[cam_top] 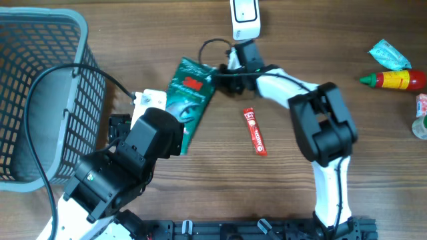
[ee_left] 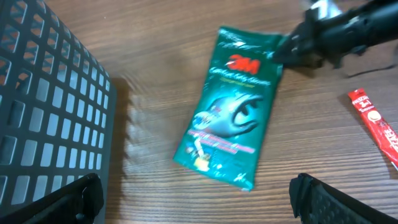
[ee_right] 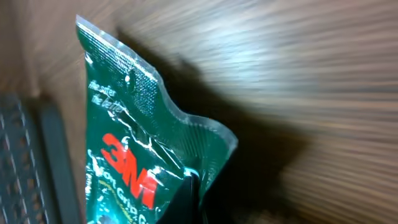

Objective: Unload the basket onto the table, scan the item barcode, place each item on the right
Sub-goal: 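Grasp the glove pack's top edge with the right gripper and drag right, then release the glove pack flat on the table and raise the right gripper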

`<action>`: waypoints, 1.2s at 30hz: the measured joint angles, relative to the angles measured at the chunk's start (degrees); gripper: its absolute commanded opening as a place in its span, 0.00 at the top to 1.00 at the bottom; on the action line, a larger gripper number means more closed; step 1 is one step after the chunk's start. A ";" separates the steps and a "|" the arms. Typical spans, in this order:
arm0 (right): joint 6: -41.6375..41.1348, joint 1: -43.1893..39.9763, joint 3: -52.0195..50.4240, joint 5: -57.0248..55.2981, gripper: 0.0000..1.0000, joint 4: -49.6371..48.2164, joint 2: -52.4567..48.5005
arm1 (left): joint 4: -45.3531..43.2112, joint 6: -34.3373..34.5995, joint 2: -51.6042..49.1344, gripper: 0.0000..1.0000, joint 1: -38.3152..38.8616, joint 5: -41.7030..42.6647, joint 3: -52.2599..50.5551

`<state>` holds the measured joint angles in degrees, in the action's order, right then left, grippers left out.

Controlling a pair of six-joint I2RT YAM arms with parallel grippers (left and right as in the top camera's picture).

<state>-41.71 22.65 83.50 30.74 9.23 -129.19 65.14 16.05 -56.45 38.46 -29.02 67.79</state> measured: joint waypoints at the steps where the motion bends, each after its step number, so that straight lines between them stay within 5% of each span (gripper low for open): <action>1: -0.02 -0.90 -0.04 -0.90 0.96 2.10 0.85 | 0.02 0.00 0.00 0.00 0.00 0.02 0.00; 14: -3.48 -5.86 -0.59 -12.09 0.96 26.88 21.57 | 0.00 0.00 0.00 0.00 0.00 0.02 0.00; 23: -12.74 -6.75 -0.66 -17.94 0.96 47.41 26.86 | 0.02 0.00 0.00 0.00 0.00 0.00 0.00; 29: -16.63 -10.71 -0.66 -15.80 0.96 50.07 36.48 | 0.00 0.00 0.00 0.00 0.00 0.00 0.00; 36: -32.96 -15.63 -0.61 -14.03 0.96 64.92 45.92 | 0.02 0.00 -0.02 0.00 0.00 0.00 0.00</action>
<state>-74.67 7.03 82.89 16.71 74.15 -83.26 65.17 16.05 -56.47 38.46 -29.02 67.79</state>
